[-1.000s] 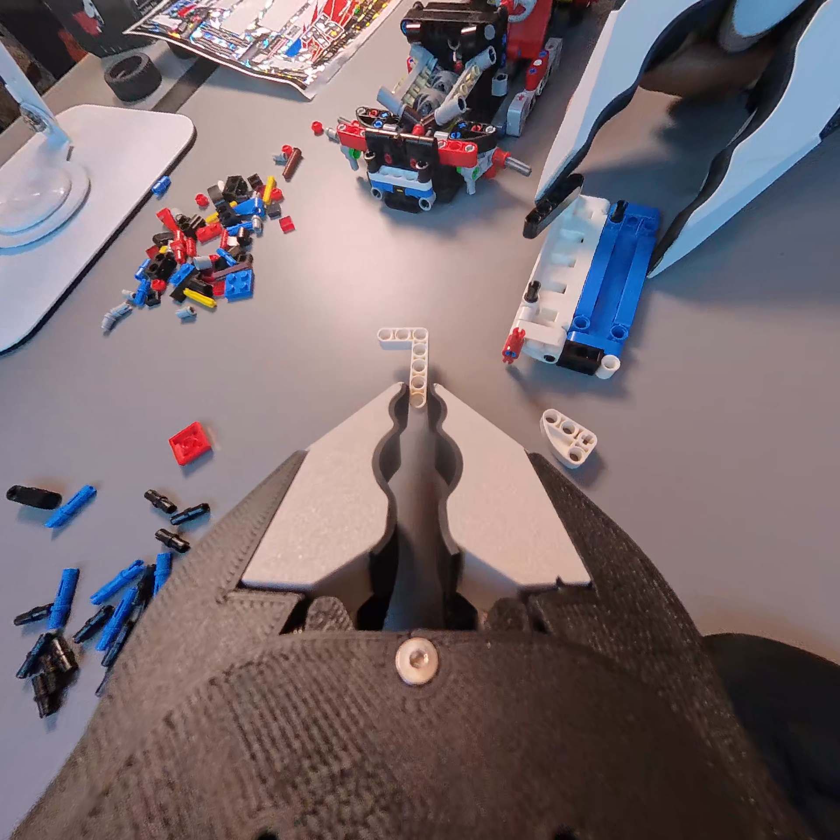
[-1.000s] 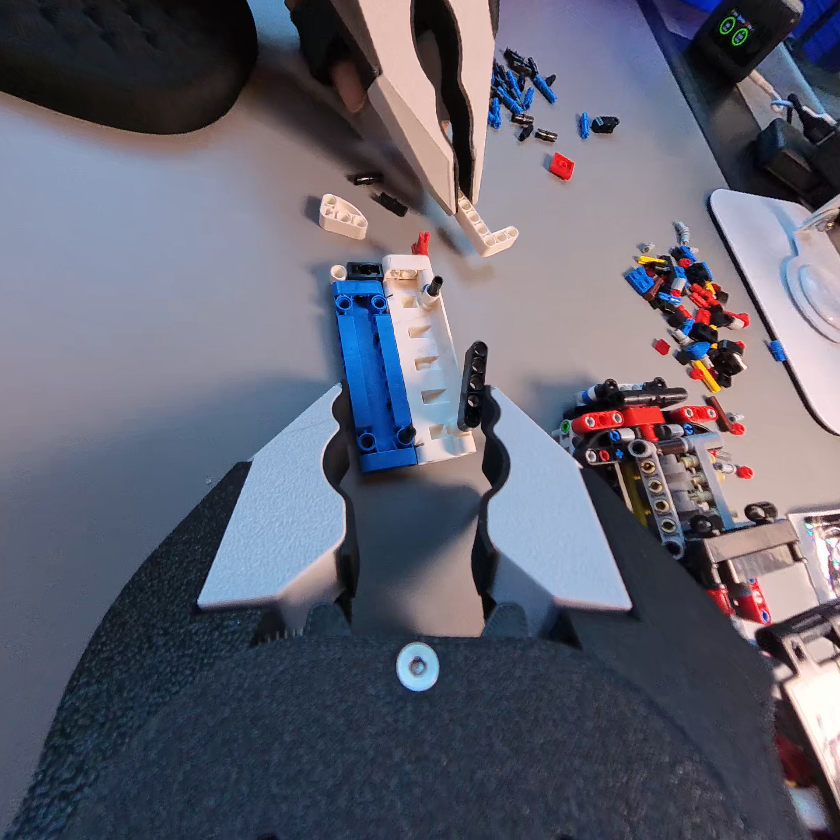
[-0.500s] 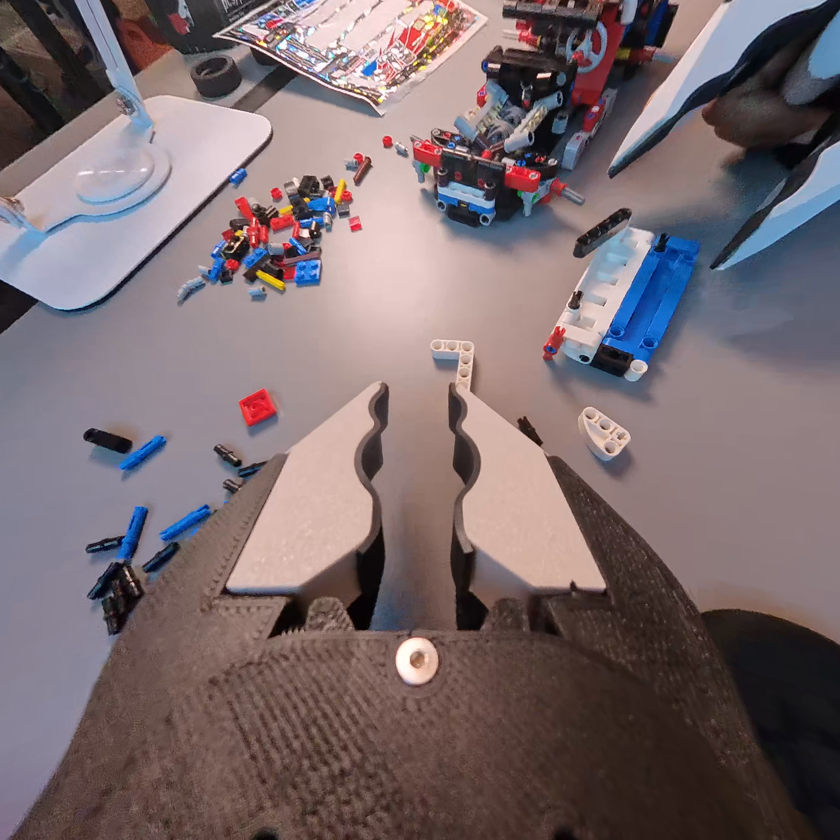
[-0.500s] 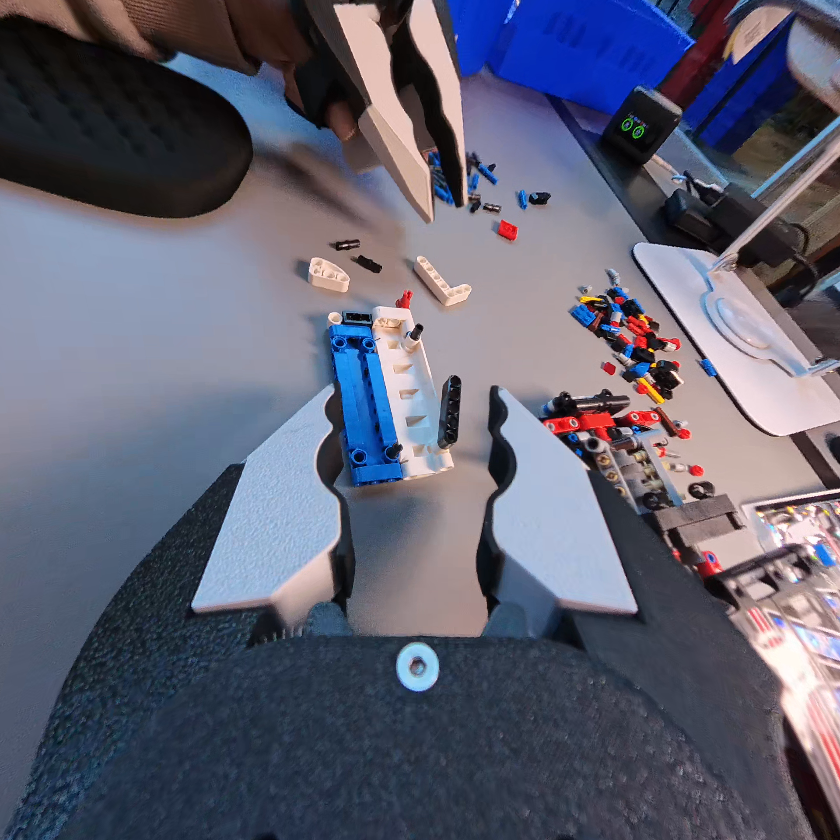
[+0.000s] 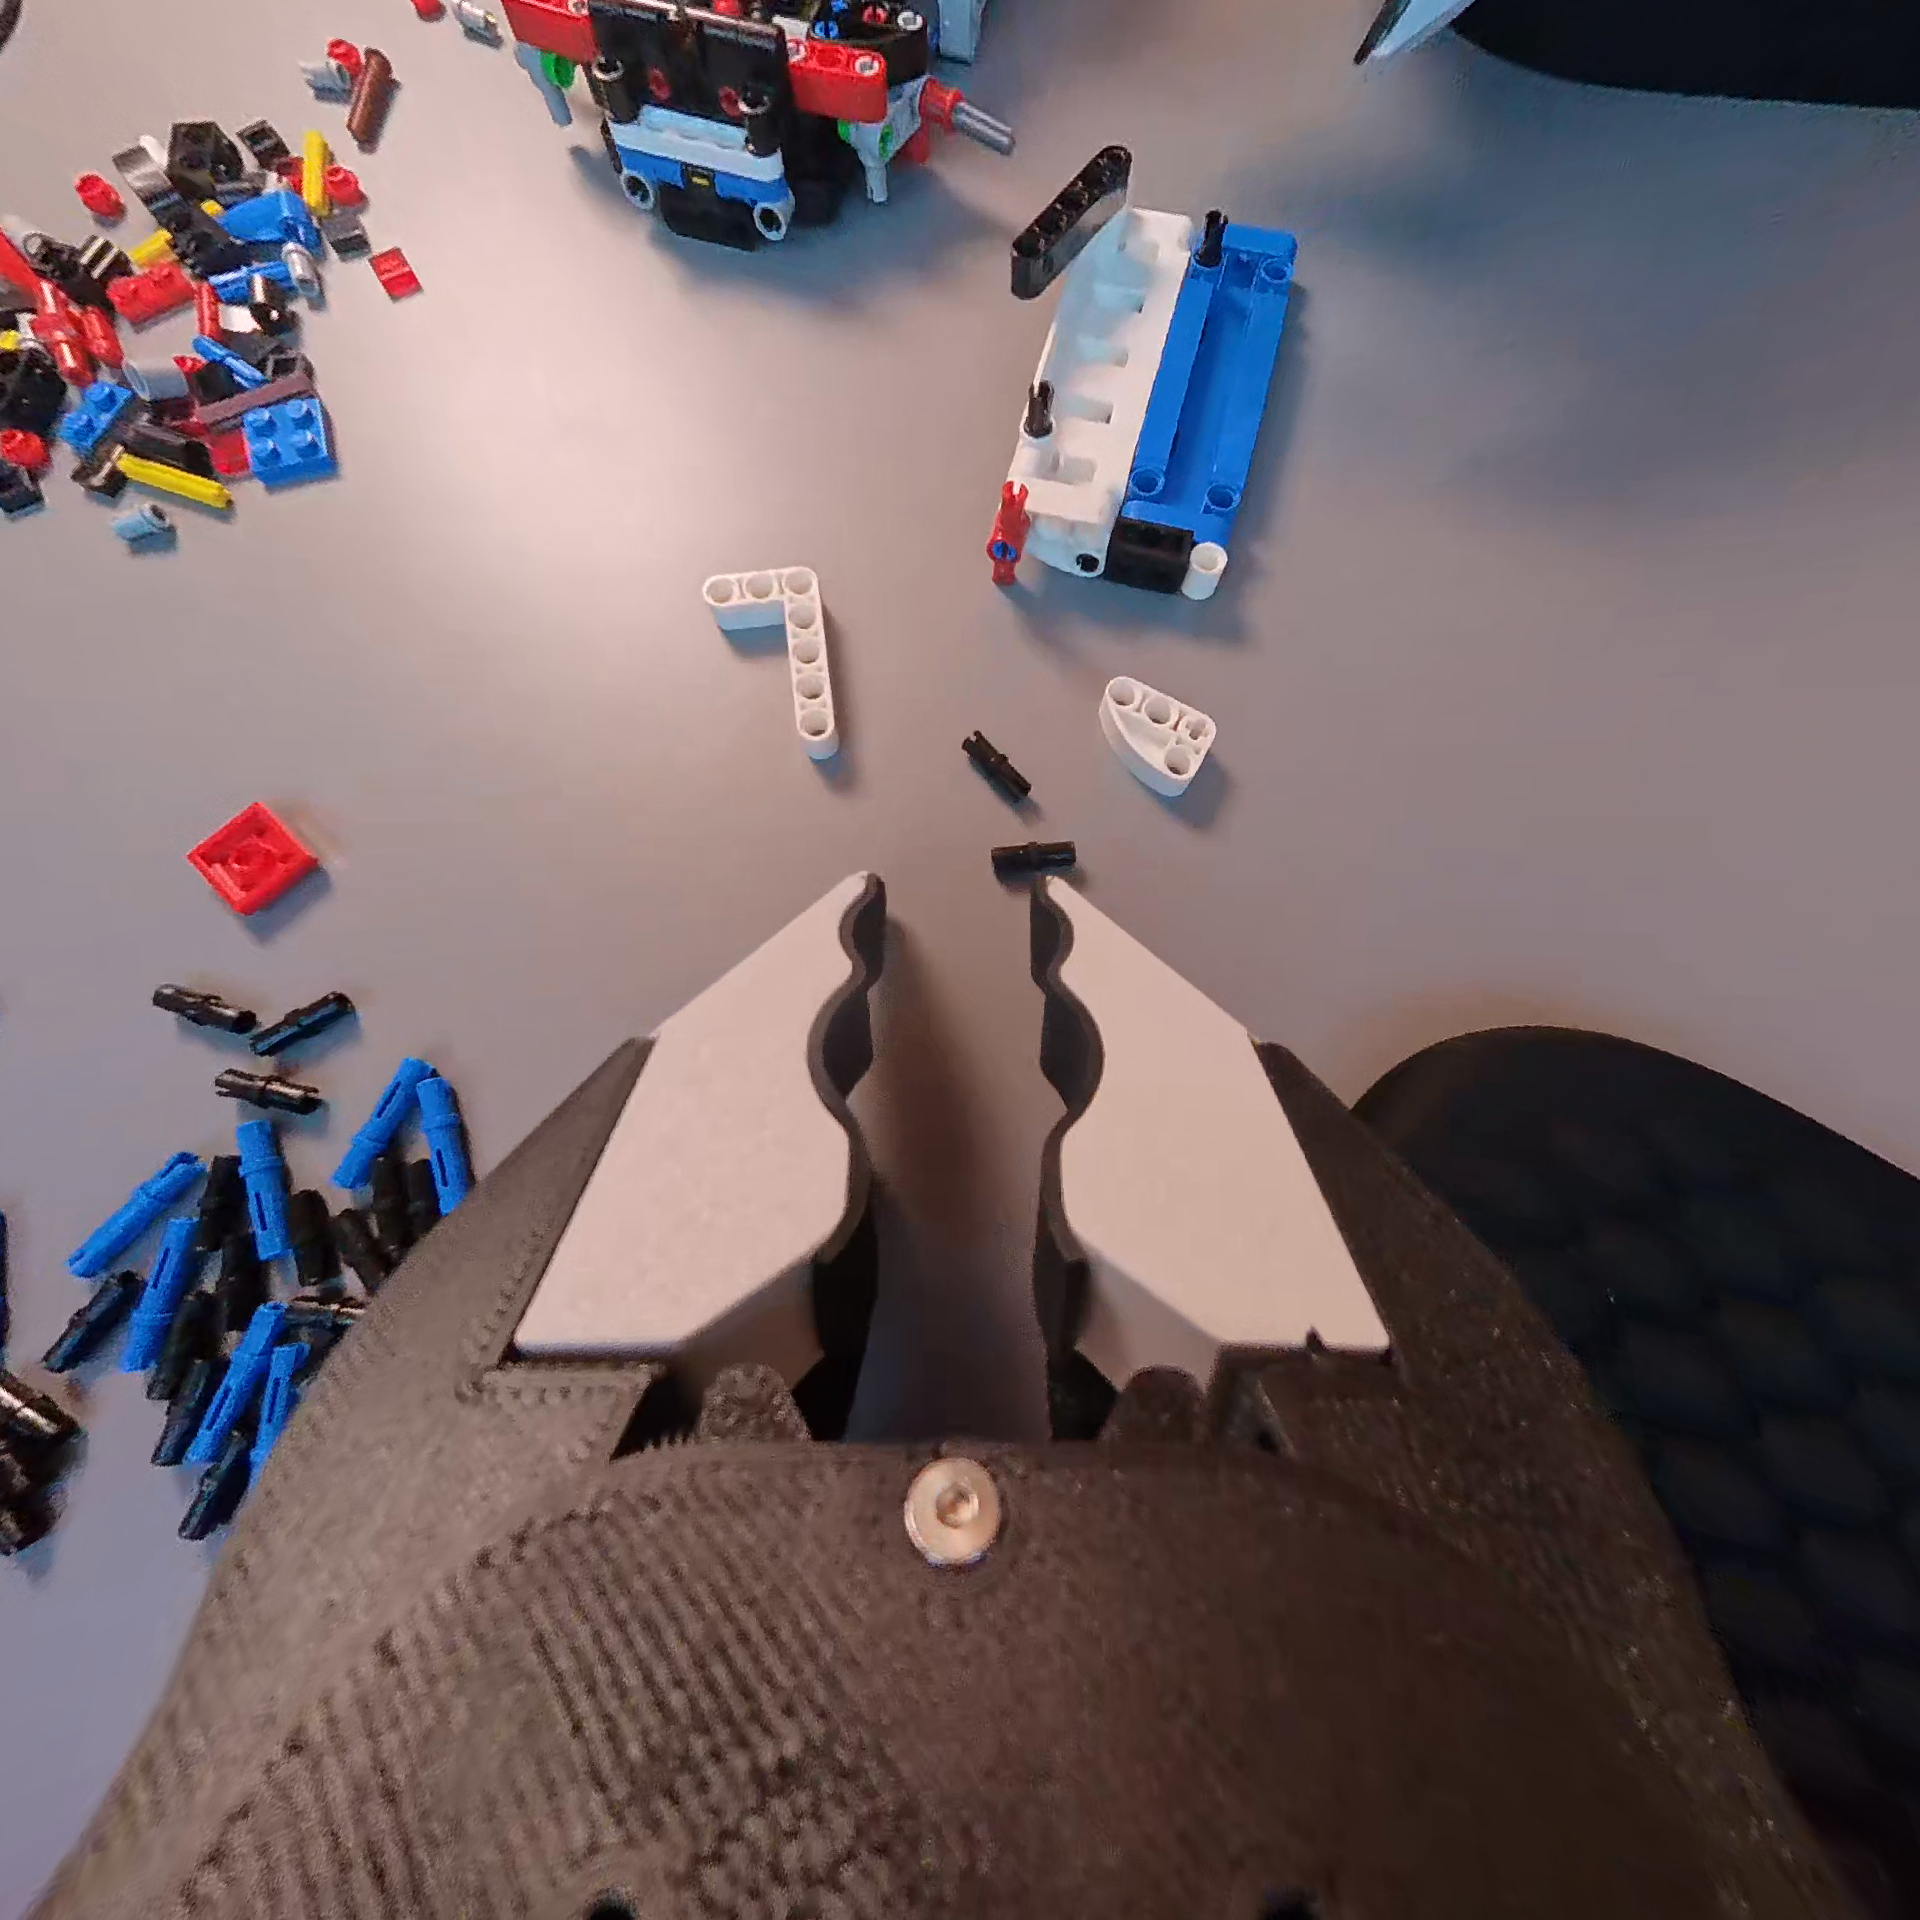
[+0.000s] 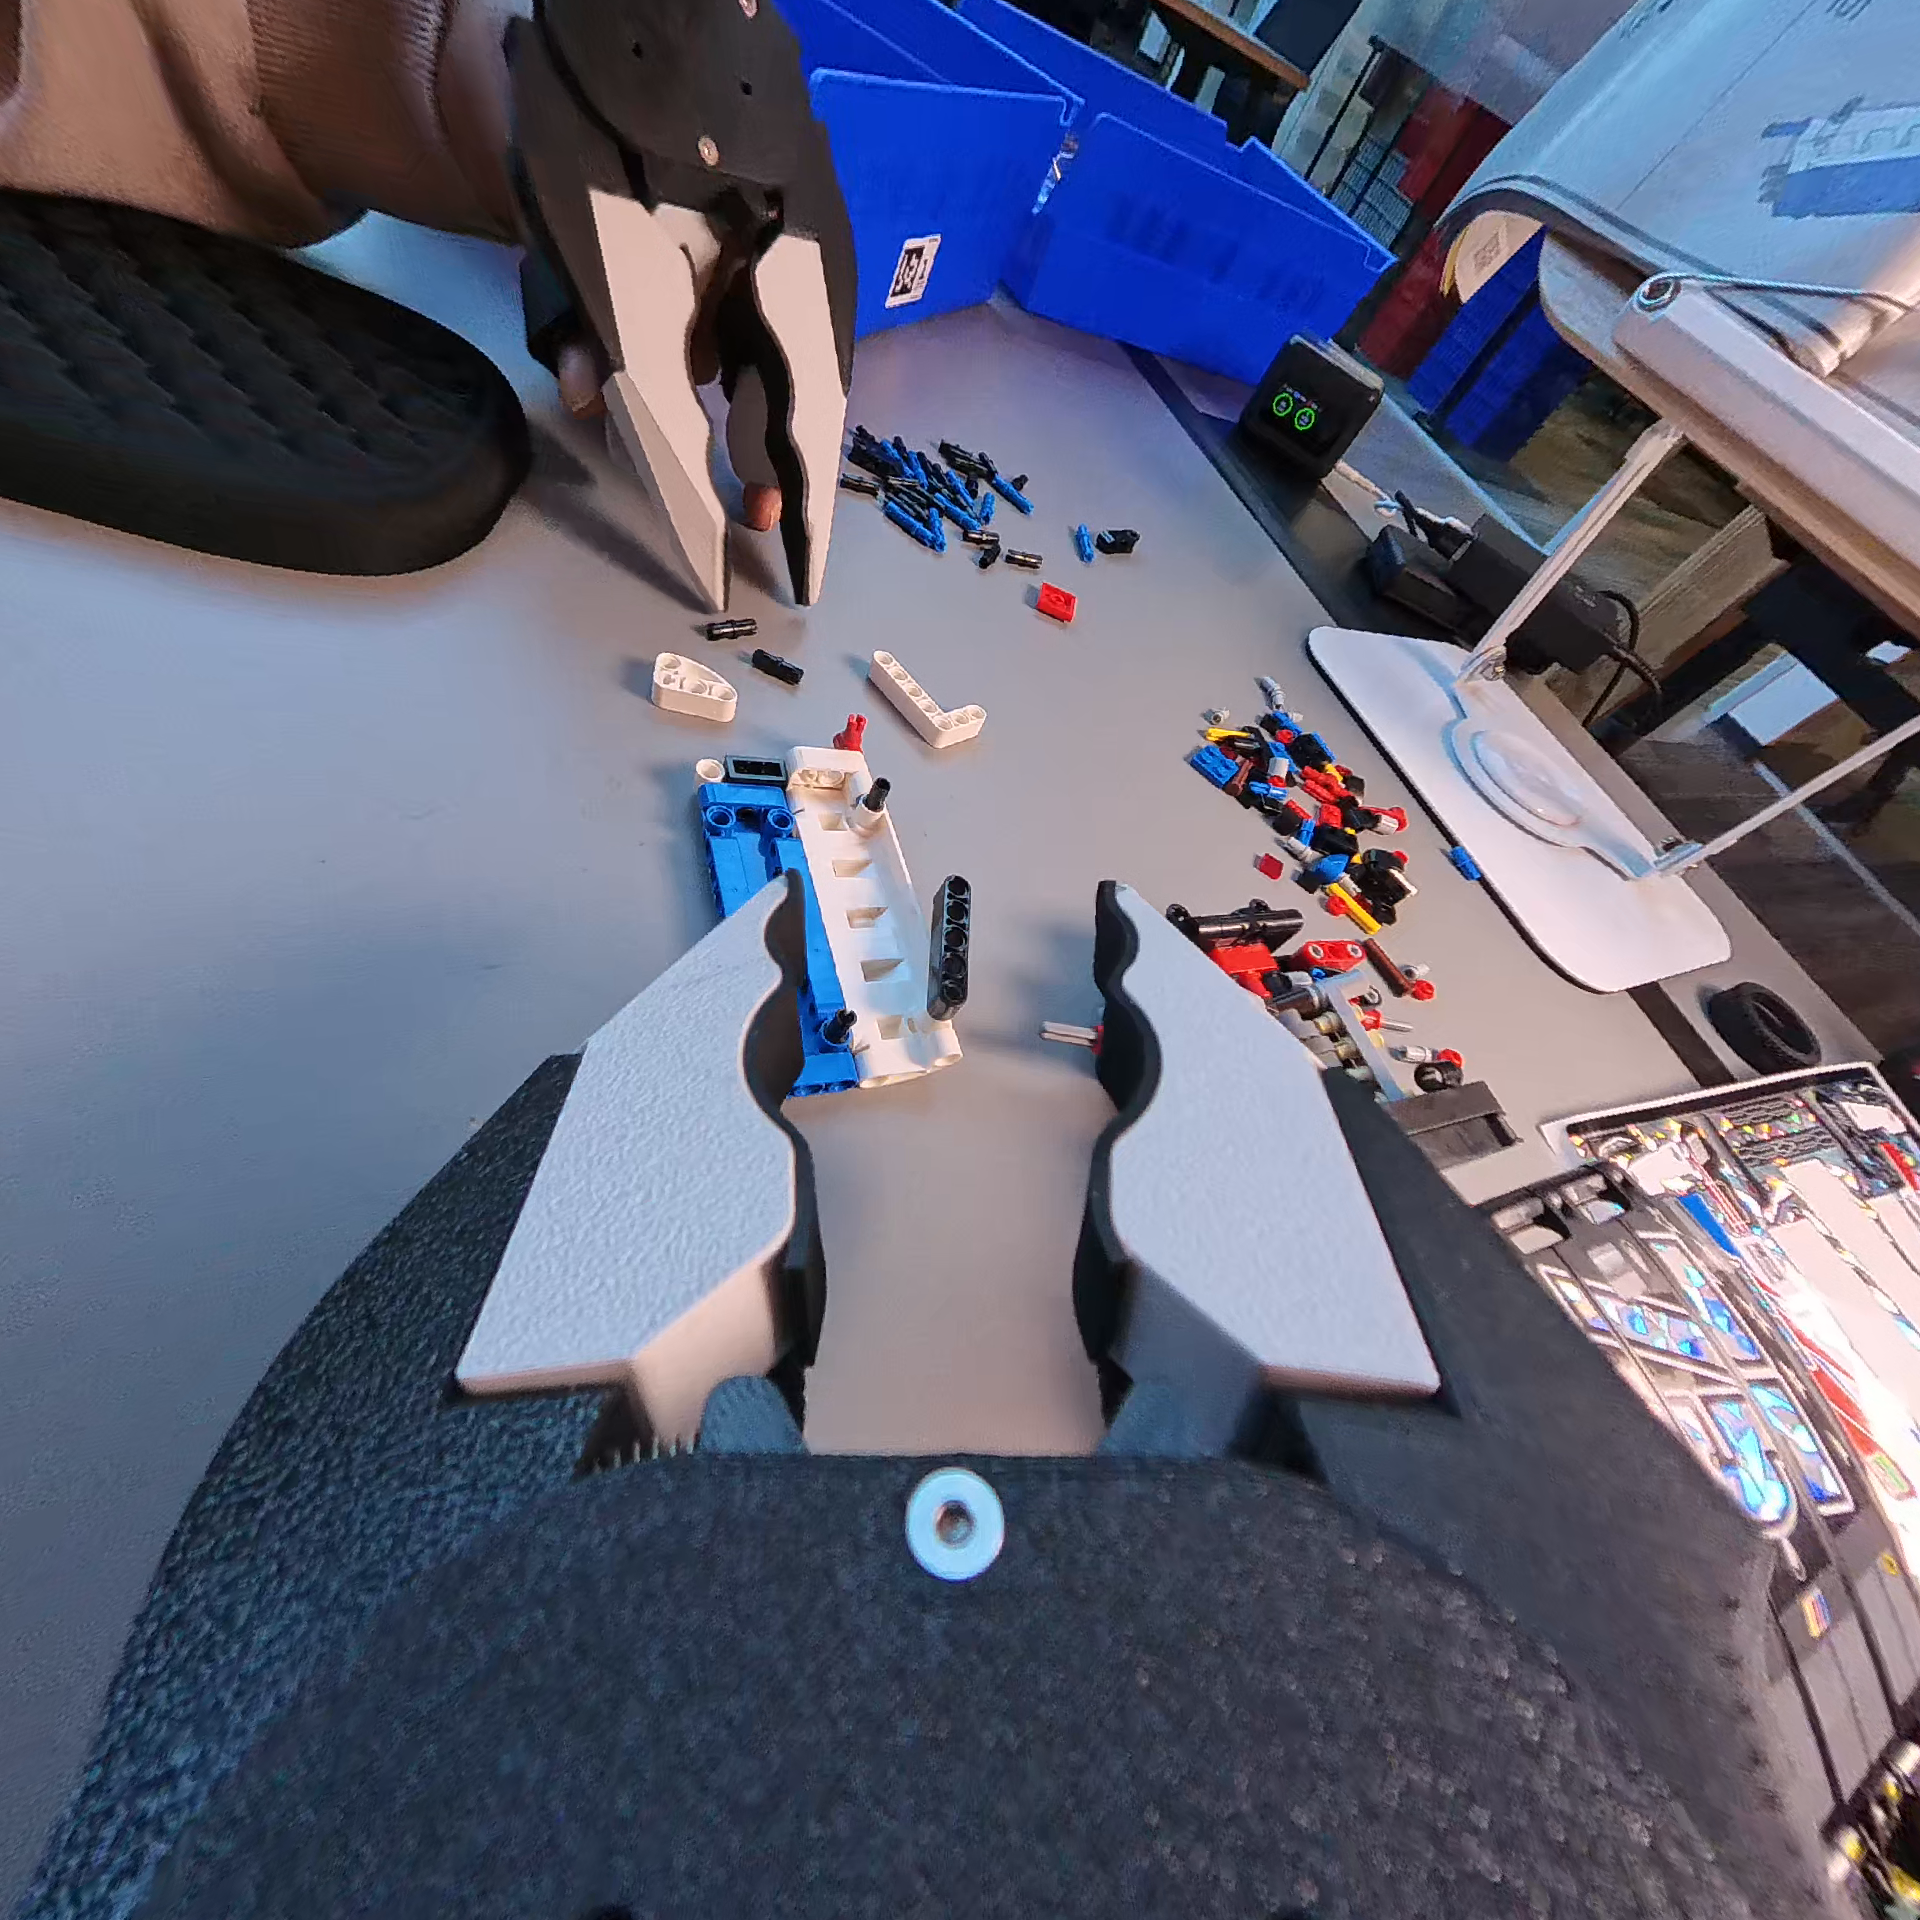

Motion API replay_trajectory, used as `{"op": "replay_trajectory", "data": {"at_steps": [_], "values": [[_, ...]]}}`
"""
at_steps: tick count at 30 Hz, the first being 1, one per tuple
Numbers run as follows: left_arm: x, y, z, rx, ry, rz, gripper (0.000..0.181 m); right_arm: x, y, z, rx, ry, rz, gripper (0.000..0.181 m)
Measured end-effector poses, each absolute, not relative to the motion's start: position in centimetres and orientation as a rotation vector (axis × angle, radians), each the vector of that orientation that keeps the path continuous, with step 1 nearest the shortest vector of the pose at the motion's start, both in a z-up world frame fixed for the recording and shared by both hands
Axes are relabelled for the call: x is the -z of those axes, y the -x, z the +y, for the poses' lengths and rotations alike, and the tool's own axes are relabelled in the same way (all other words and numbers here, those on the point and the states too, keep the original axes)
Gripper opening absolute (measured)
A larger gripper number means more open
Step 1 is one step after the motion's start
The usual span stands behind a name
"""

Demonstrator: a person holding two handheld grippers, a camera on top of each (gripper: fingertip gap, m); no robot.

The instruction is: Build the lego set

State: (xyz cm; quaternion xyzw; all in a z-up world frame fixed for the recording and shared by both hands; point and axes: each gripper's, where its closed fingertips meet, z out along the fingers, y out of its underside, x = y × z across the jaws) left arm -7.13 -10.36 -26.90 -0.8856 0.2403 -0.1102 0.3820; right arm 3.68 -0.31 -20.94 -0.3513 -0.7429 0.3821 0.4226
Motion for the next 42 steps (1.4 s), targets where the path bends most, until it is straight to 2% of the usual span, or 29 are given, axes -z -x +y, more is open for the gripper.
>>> {"op": "replay_trajectory", "data": {"at_steps": [10,16,20,23,42], "values": [[26.8,8.0,-9.9,0.201,2.232,0.607,0.0,21.2,-3.7,-0.1,-0.946,0.89,-1.862,0.051],[26.5,8.3,-9.8,0.203,2.211,0.585,0.0,21.2,-3.7,0.1,-0.934,0.894,-1.86,0.049],[26.2,7.4,-10.1,0.302,2.184,0.588,0.029,21.3,-3.7,0.2,-0.926,0.895,-1.86,0.048],[26.4,6.8,-10.5,0.351,2.184,0.615,0.039,21.4,-3.7,0.2,-0.924,0.895,-1.864,0.047],[27.1,5.7,-11.4,0.32,2.222,0.72,0.038,22.0,-3.6,0.4,-0.897,0.916,-1.879,0.046]]}}
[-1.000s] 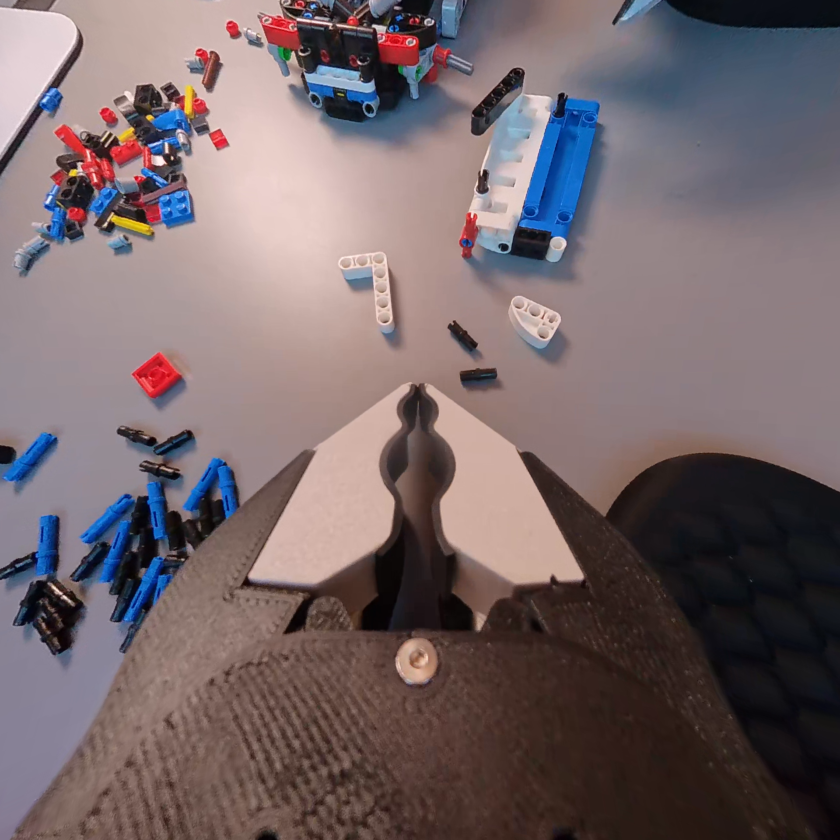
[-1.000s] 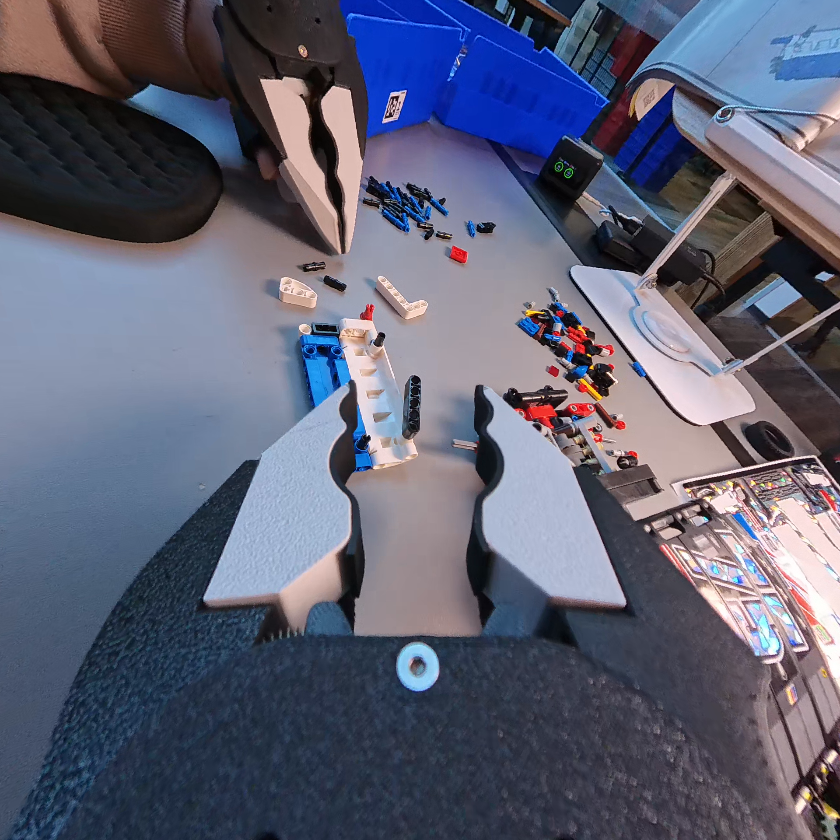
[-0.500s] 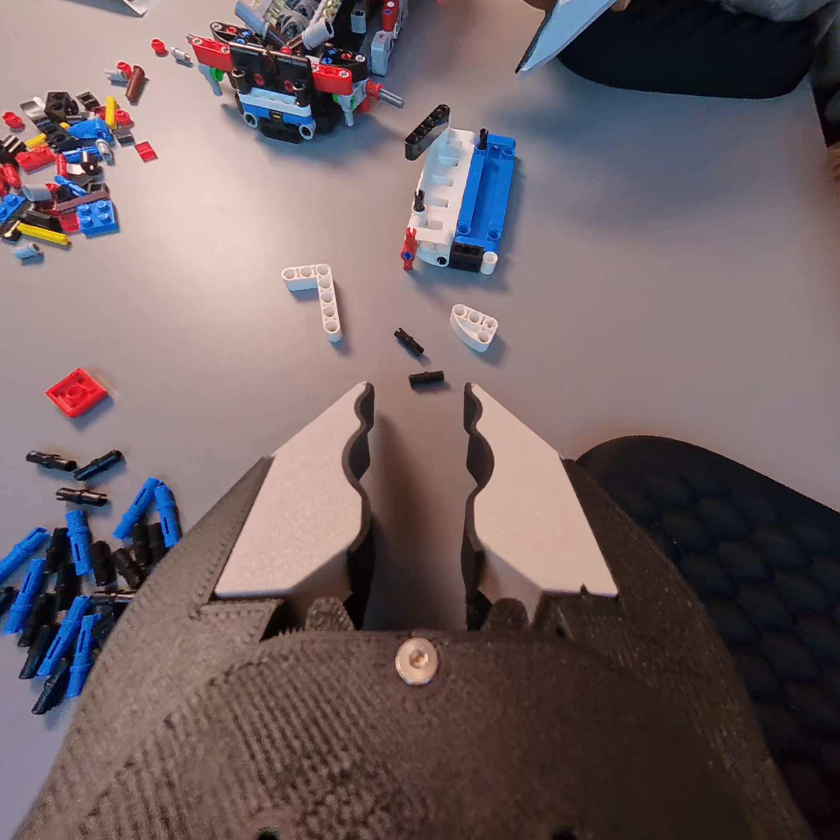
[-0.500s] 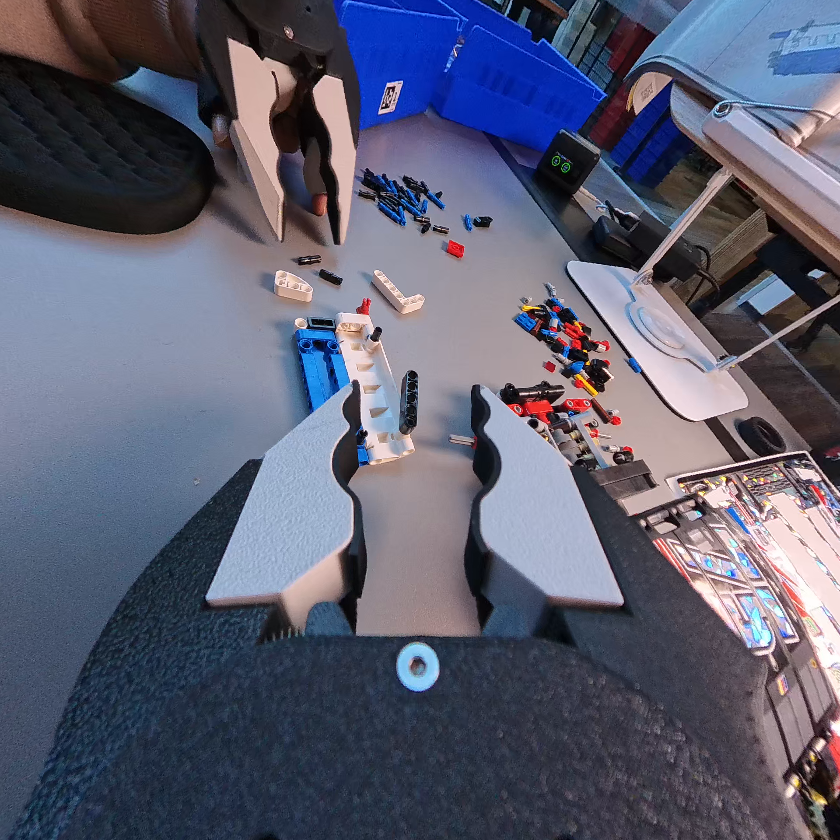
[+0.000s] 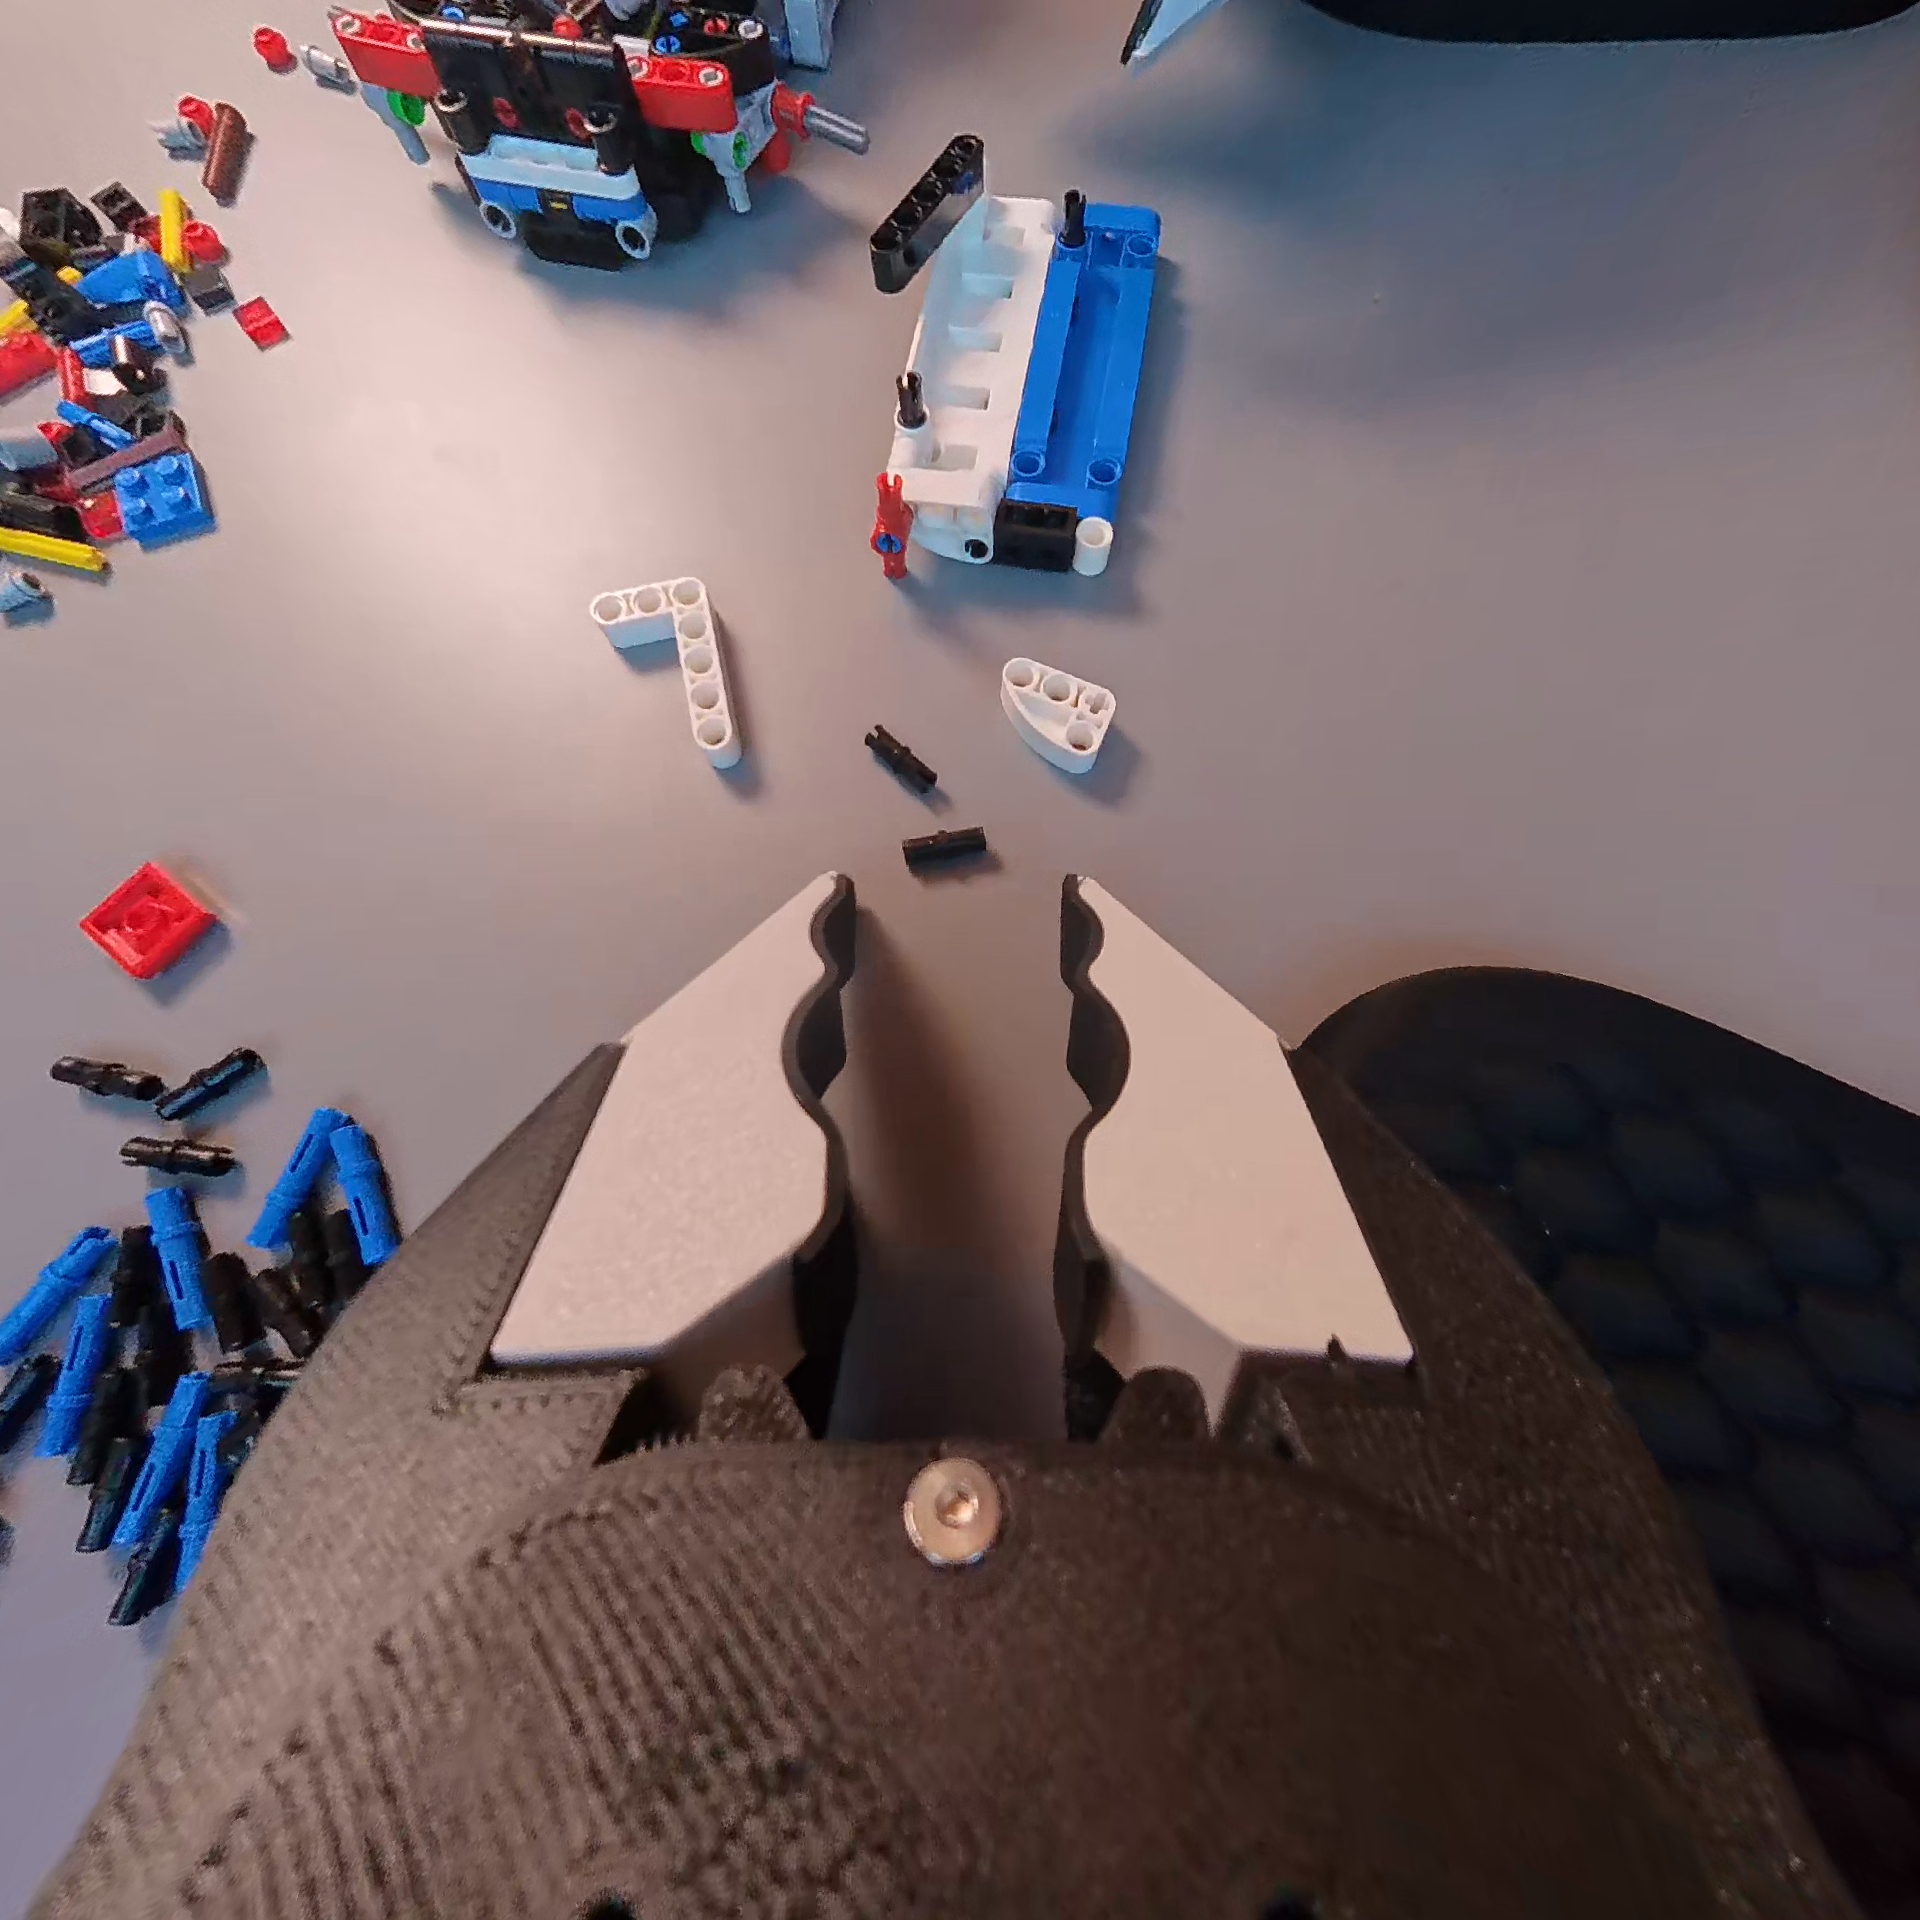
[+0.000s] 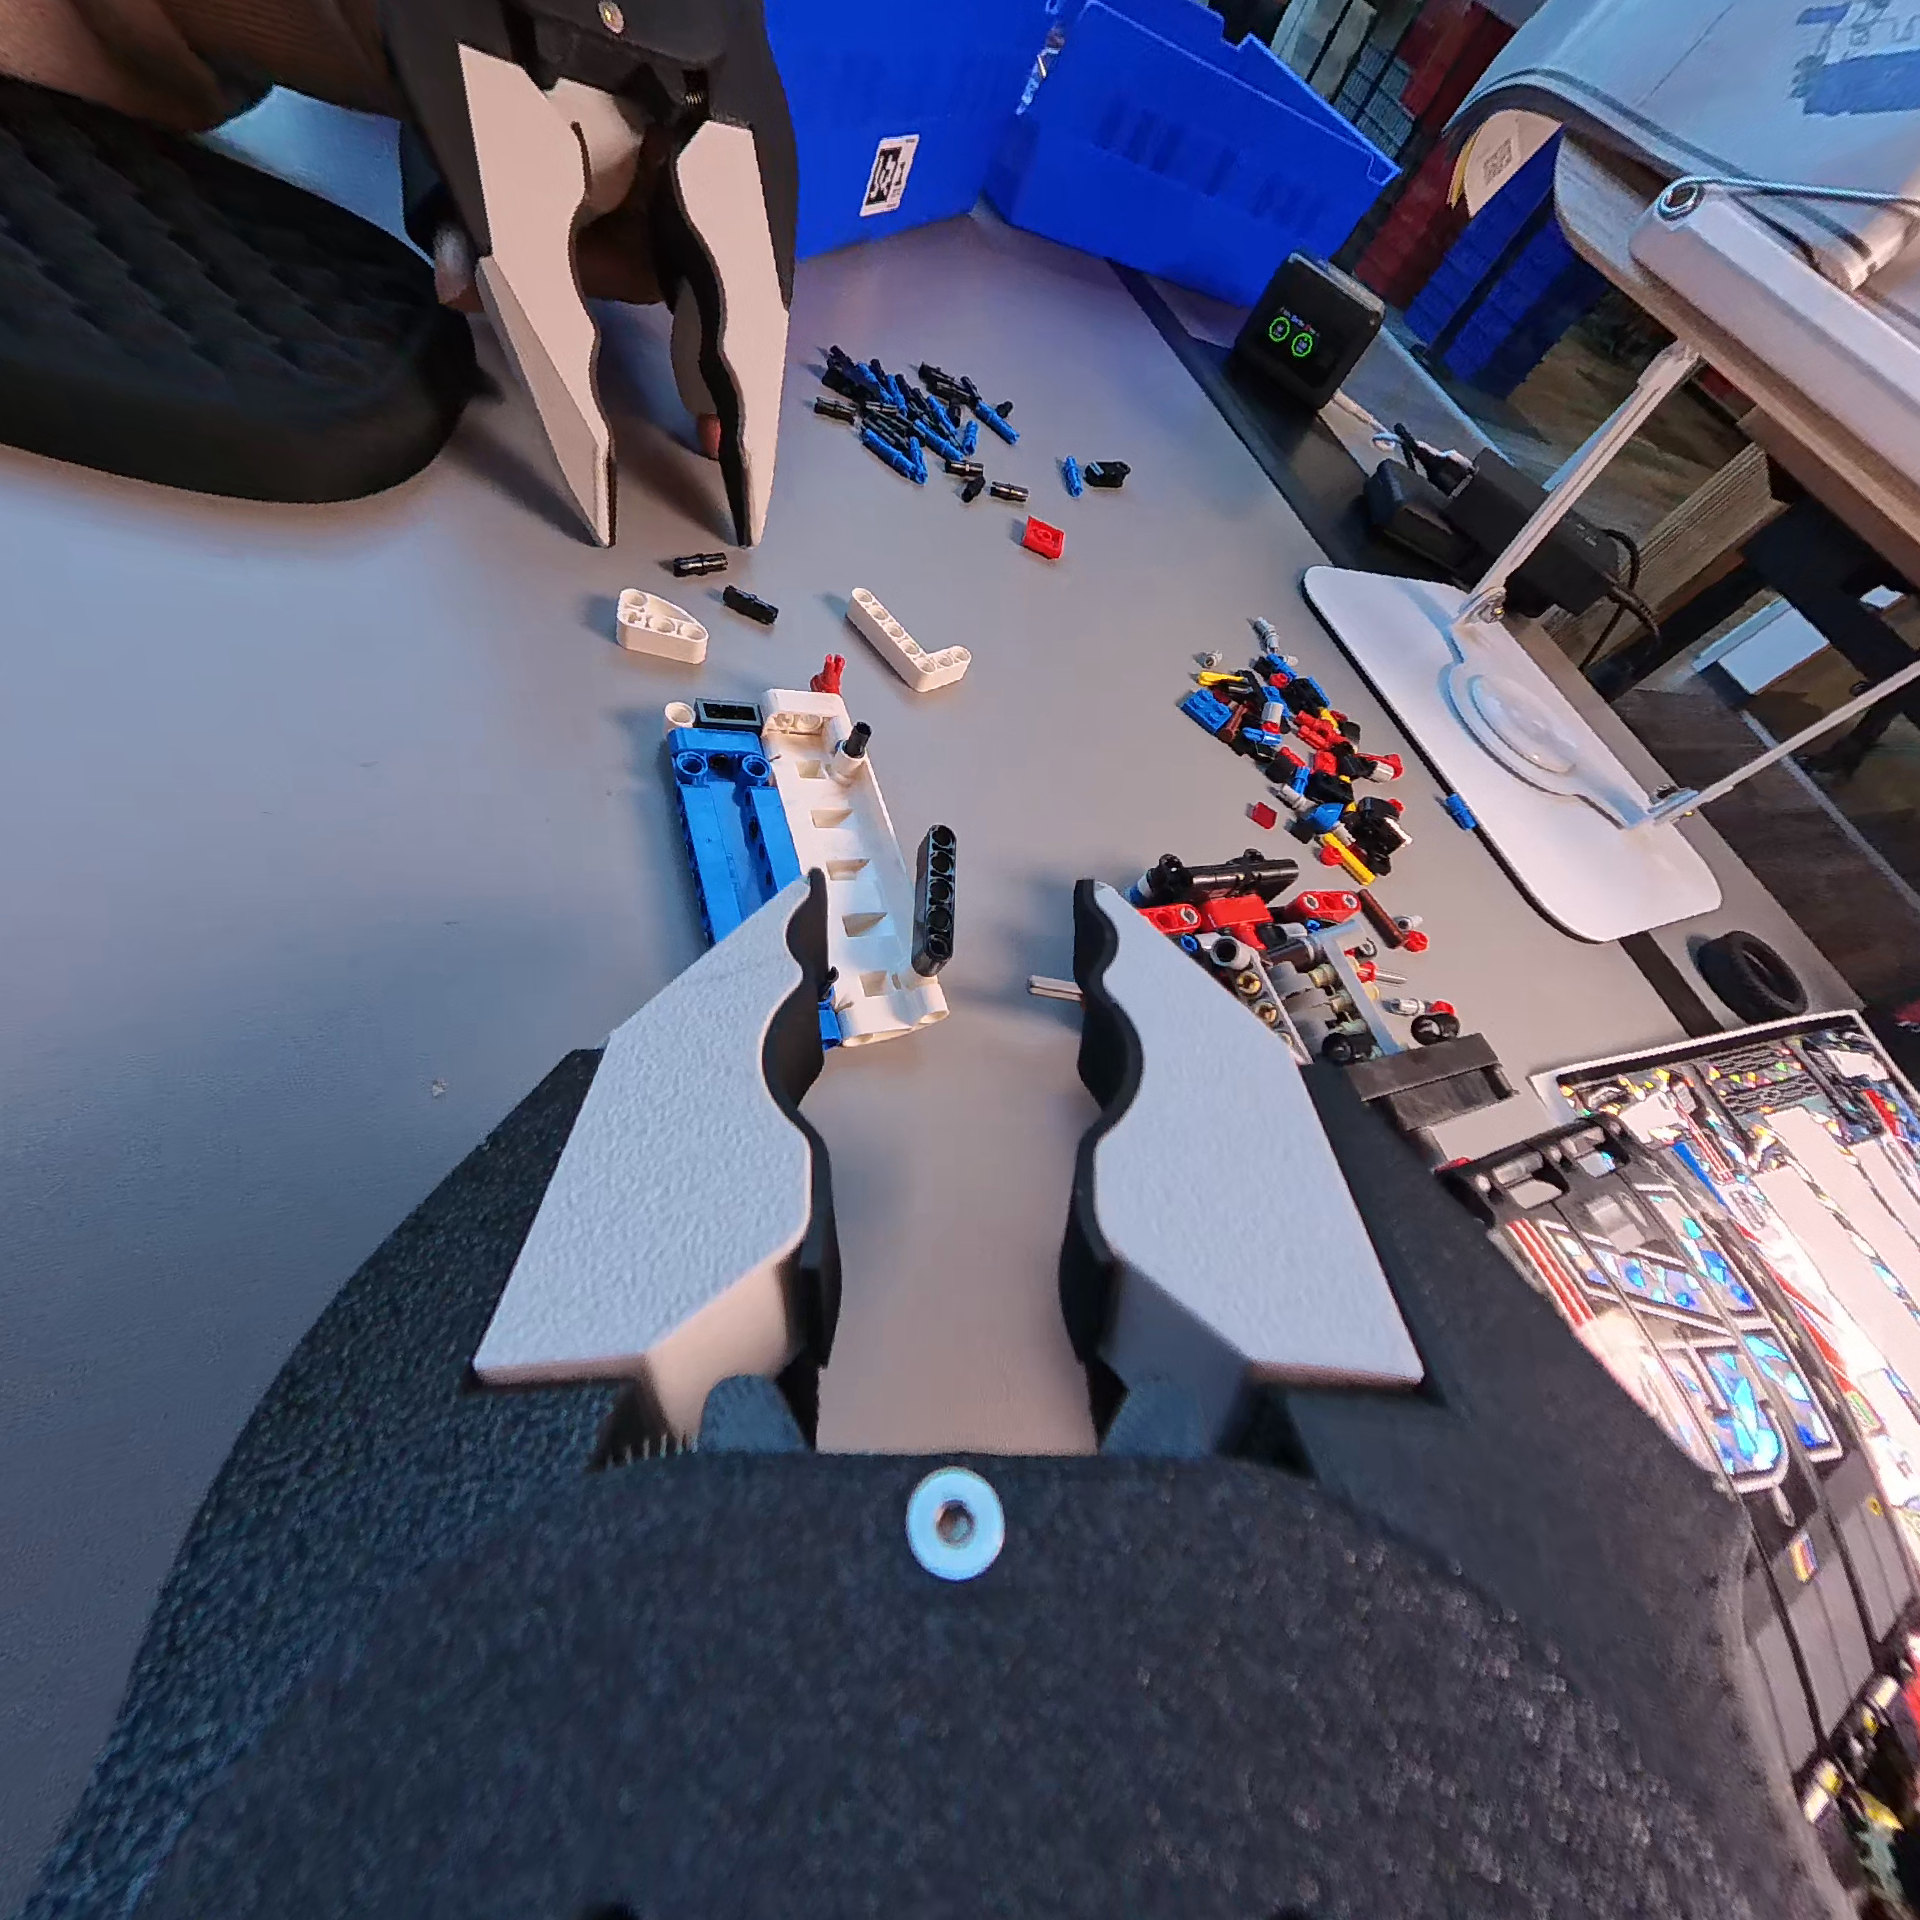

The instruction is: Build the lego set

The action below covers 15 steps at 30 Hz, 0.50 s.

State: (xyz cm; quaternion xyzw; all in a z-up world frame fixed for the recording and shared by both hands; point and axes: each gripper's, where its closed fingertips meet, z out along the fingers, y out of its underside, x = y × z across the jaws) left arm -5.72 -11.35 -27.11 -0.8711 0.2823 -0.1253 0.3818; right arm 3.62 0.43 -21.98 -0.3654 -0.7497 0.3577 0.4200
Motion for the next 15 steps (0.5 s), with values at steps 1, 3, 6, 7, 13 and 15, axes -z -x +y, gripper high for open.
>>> {"op": "replay_trajectory", "data": {"at_steps": [1,3,6,7,13,15], "values": [[27.1,5.7,-11.3,0.317,2.225,0.718,0.038,22.0,-3.6,0.5,-0.893,0.917,-1.881,0.046],[27.1,5.7,-11.1,0.31,2.221,0.716,0.037,22.1,-3.6,0.4,-0.889,0.918,-1.885,0.045],[27.1,5.7,-10.5,0.287,2.222,0.692,0.035,22.3,-3.6,0.5,-0.878,0.922,-1.891,0.045],[27.1,5.6,-10.4,0.282,2.221,0.692,0.032,22.4,-3.6,0.5,-0.875,0.922,-1.893,0.045],[27.0,5.9,-9.6,0.193,2.197,0.698,0.014,22.5,-3.6,0.7,-0.869,0.929,-1.894,0.045],[26.9,6.4,-9.1,0.137,2.183,0.688,0.014,22.5,-3.6,0.7,-0.867,0.93,-1.894,0.045]]}}
